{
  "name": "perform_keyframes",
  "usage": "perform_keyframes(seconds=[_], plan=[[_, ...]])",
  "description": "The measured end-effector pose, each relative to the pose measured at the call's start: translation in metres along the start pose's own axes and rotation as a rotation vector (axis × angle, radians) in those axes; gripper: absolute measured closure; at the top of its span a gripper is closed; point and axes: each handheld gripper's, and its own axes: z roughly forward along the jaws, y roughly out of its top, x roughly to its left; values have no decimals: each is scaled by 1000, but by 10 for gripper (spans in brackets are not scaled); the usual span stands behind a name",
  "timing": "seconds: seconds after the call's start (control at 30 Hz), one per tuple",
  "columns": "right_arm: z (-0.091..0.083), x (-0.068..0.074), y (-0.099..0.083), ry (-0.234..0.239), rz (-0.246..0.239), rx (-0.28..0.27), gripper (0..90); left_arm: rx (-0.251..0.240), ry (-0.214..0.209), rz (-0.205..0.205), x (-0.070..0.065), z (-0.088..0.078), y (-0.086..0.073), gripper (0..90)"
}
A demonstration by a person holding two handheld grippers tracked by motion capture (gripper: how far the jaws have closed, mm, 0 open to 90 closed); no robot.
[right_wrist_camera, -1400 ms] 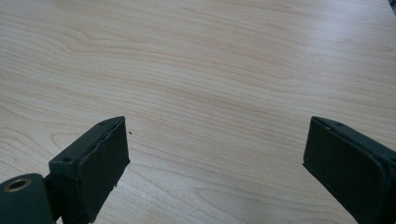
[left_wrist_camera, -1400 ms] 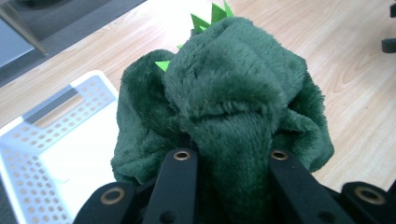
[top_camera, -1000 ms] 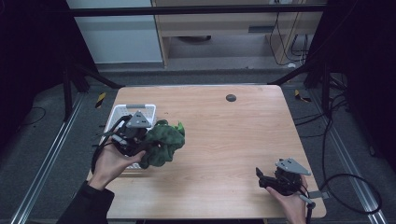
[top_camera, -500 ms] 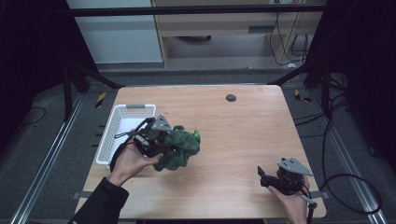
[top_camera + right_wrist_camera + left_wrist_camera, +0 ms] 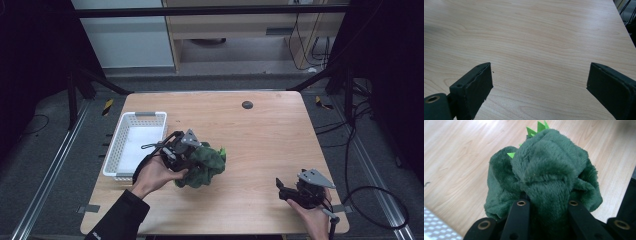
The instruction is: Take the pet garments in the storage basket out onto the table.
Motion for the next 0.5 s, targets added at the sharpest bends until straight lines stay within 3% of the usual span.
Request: perform_keyframes(seconds=[0.5], plan=[[0,0,0,-1,-2,-3,63,70,-60,55,-5,36,5,807]])
